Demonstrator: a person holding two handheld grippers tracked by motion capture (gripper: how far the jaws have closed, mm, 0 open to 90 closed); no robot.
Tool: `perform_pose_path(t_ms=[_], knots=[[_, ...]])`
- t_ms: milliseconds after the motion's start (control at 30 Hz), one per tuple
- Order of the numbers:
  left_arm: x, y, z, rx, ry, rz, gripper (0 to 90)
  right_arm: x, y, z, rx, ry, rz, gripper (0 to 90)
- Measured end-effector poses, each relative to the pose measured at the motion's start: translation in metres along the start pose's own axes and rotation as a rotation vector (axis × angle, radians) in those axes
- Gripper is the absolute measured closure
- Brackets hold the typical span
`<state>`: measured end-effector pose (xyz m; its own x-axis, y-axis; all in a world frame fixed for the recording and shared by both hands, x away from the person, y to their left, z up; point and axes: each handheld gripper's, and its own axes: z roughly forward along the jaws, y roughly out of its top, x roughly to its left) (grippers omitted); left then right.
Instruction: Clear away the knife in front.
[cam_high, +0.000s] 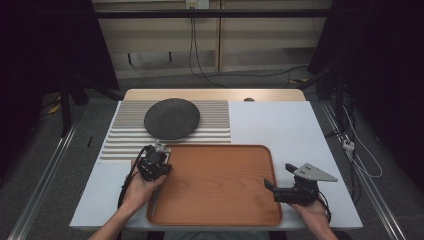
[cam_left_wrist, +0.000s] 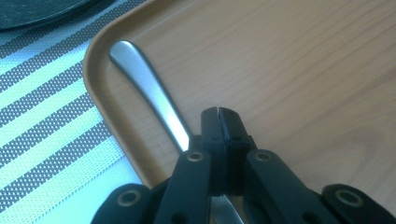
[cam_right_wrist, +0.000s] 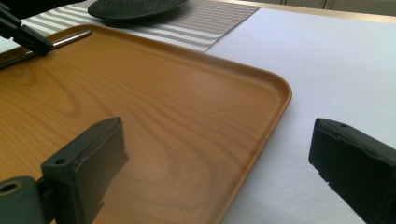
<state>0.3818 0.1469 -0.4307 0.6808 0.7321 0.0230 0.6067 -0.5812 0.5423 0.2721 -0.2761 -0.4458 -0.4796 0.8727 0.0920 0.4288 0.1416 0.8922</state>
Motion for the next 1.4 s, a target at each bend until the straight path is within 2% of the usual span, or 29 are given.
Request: perform_pose_path(t_ms=[567,767,1000,1167,1300,1400], knots=[[0.0019,-0.0035,-0.0019,-0.003,-0.004,-0.002,90.0,-0.0007,-0.0003,0.0005,0.004,-0.001,0.001,3.5],[0.0032,-0.0059,-0.0019,-0.024,-0.037,-0.012,87.8,-0.0005,0.0,0.0008,0.005,-0.005,0.001,3.5],[0.0009,-0.0054,-0.0039,-0.069,-0.046,0.017,81.8,-0.0003,-0.0001,0.0003,0.001,-0.003,0.003,3.5],[-0.0006,-0.0048,-0.0041,-0.106,-0.046,0.019,66.7,-0.0004,-0.0001,-0.0001,0.0,-0.003,0.002,3.5],[-0.0014,-0.0033,-0.0068,-0.168,-0.05,0.01,40.5,-0.0004,-0.0001,-0.0001,0.0,-0.004,0.001,3.5],[-0.0004,-0.0025,-0.0087,-0.214,-0.083,-0.024,22.1,-0.0004,-0.0001,-0.0003,0.0,-0.004,0.002,3.5]])
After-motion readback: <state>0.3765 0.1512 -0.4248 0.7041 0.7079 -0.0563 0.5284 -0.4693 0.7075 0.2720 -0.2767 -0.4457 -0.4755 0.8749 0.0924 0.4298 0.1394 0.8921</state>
